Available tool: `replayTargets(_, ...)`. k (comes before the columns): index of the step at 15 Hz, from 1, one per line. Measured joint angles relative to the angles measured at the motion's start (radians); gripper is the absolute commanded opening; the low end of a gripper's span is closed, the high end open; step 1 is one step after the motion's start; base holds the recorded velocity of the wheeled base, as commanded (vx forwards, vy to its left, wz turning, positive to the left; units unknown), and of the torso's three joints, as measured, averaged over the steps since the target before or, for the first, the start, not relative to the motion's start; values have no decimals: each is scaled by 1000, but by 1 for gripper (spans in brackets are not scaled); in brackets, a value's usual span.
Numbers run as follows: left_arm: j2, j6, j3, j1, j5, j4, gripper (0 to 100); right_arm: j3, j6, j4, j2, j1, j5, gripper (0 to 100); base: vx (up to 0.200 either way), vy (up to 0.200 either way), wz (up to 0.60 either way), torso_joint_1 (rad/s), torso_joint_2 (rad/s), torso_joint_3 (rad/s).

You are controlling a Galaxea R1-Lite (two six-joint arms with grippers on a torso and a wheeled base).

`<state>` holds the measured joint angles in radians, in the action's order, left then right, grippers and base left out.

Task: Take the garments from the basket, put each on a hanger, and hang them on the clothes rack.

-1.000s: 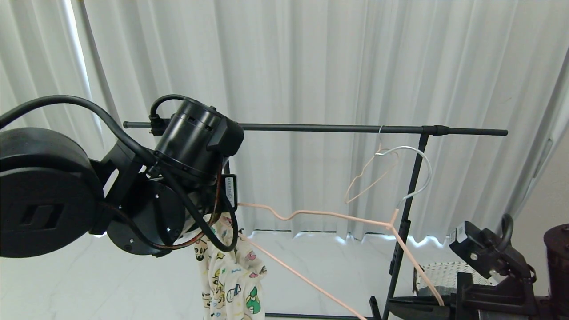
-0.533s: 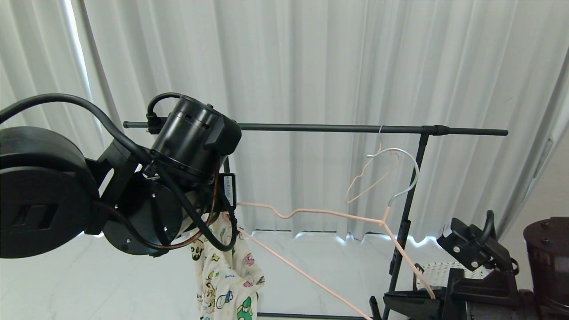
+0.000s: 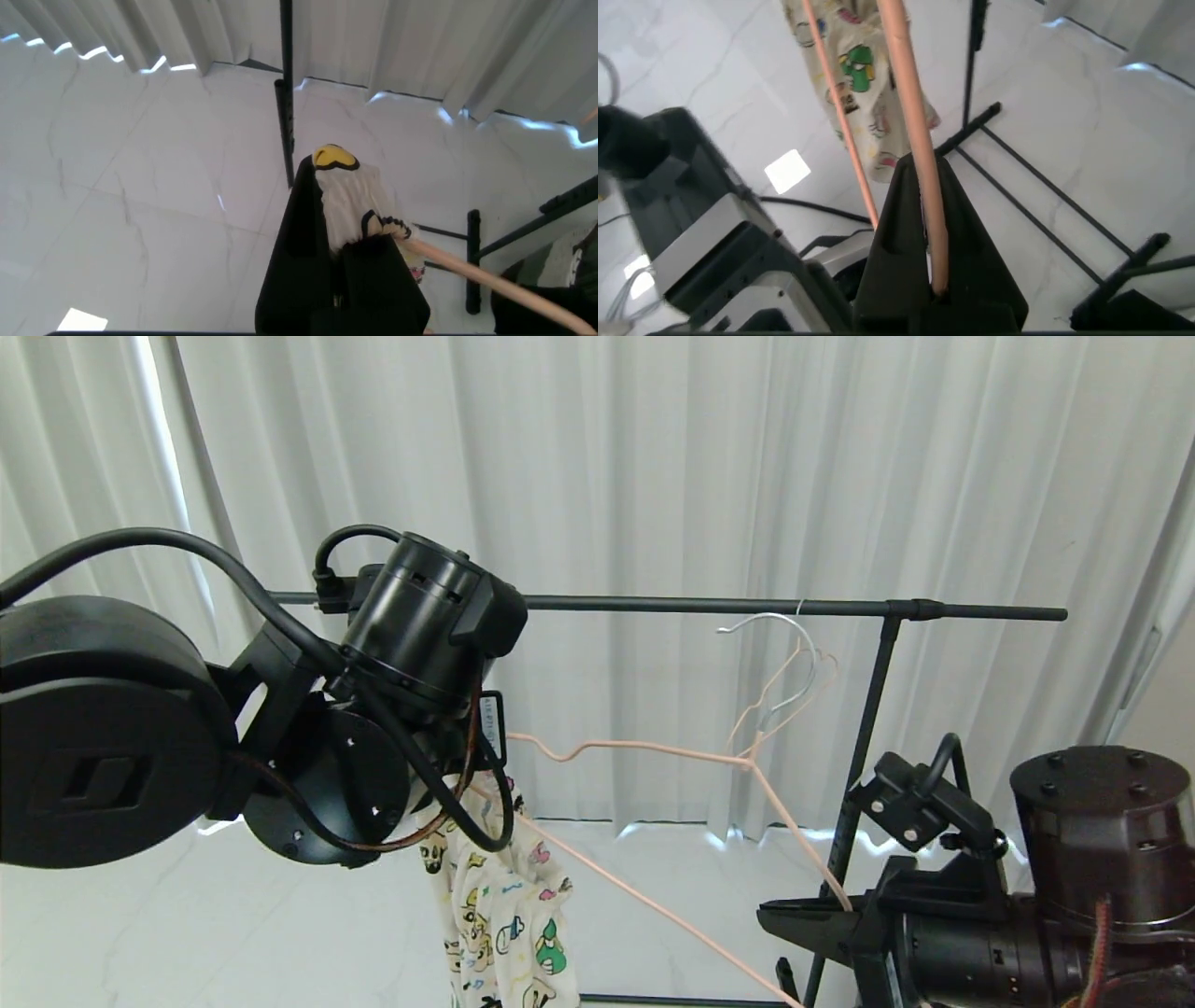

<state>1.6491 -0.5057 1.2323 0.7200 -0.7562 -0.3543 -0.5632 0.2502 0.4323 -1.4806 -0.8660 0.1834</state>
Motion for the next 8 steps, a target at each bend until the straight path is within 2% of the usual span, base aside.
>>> replayTargets(5, 3, -4, 6, 42, 0, 0, 0, -54, 1, -1, -66, -10, -34, 0, 0, 0, 0, 0, 0, 0)
replayTargets(8, 8, -42, 26, 77, 0, 1, 0, -90, 1, 0, -103, -23, -36, 0, 0, 0, 0, 0, 0, 0)
